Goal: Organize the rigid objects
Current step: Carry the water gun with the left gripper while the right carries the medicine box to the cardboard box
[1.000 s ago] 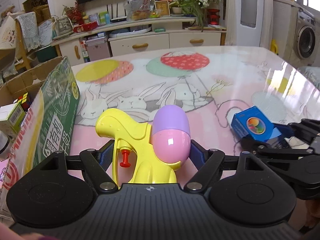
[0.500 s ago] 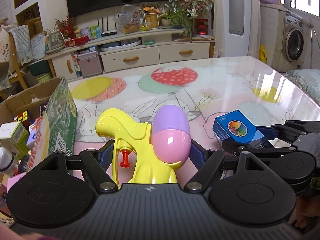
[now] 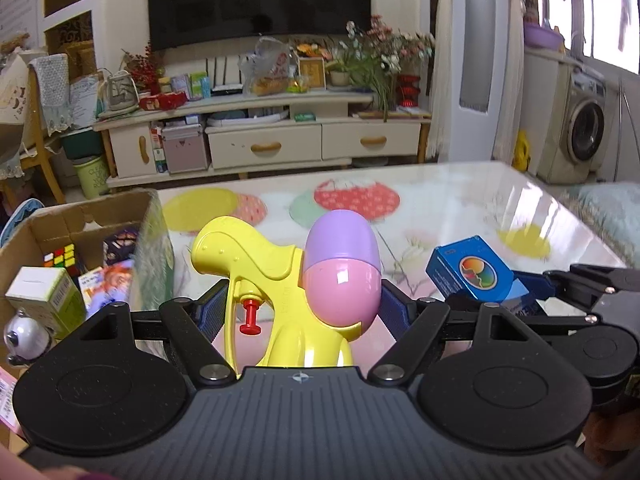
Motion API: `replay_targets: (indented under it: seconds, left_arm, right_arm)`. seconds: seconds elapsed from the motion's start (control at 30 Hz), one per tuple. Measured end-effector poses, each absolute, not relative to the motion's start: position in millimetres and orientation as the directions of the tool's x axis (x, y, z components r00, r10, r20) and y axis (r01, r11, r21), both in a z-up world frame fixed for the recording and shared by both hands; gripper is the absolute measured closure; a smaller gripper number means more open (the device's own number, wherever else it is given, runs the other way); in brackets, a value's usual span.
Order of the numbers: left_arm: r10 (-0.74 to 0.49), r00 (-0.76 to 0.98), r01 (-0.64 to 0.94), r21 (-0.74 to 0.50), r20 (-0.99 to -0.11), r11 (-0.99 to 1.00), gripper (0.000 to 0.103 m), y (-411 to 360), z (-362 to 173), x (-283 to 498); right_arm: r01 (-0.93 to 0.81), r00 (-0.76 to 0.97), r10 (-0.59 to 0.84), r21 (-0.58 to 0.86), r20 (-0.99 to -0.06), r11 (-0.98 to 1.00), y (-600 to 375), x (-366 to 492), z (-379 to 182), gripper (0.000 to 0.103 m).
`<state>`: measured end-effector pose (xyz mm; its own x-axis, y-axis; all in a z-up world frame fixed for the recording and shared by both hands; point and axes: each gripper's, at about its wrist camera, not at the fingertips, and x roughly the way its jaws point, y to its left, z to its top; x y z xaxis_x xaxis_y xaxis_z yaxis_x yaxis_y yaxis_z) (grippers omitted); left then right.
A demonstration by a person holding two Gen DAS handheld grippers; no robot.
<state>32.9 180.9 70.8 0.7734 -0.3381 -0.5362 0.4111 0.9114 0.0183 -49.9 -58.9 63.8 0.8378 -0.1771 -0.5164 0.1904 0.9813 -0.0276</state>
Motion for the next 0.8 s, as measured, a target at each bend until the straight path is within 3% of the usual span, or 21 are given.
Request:
replay_targets:
  seconds: [0.5, 0.8]
  left_arm:
    - [-0.295, 0.824, 0.307, -0.057, -0.483, 0.95, 0.007, 227.5, 101.5, 36.1]
    - [-0.19, 0.846, 0.171, -0.082, -0.498, 0.982, 0.007, 267.4, 101.9, 59.6]
  right_arm:
    - [0.082, 0.884, -0.085, -0.026, -0.46, 0.996, -19.6, -33.5, 97.9, 0.053]
    - [-0.03, 0.902, 0.029, 0.005, -0.432, 1.0, 16.8, -2.6, 113.3, 0.053]
